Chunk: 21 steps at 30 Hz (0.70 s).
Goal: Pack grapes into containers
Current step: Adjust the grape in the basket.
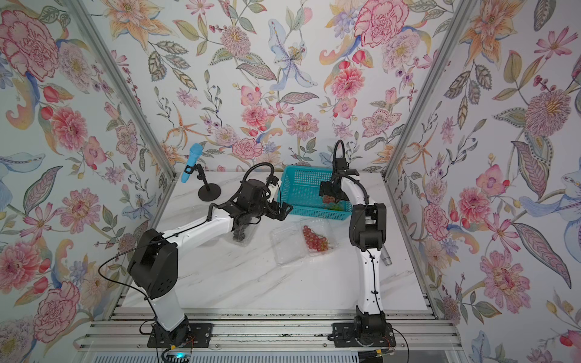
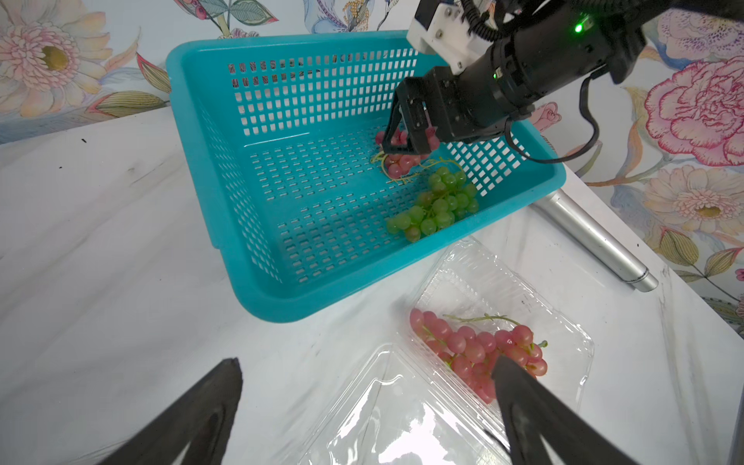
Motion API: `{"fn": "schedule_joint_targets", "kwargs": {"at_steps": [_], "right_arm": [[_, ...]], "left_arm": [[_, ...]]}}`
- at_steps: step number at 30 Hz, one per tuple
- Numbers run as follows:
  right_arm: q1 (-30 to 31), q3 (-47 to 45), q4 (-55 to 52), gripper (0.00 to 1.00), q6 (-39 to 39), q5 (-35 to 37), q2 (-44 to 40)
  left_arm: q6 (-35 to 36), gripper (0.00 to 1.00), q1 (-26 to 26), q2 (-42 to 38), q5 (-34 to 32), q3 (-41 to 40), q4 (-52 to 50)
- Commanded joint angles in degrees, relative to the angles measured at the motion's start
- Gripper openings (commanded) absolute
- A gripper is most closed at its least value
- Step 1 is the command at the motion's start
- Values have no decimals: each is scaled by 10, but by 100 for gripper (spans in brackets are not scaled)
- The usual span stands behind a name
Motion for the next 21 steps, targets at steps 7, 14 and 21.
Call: {"fn": "schedule_joint_targets", "kwargs": {"at_steps": [7, 14, 21], "right_arm": [[75, 86, -25, 100, -24, -22, 50], [73, 166, -26, 100, 3, -47, 56], [46, 100, -25, 100, -4, -38, -3]], "left_arm": [[-7, 100, 5, 73, 35, 94, -29], [7, 100, 6, 84, 28, 121, -51], [17, 100, 7, 72, 20, 95, -52]]}}
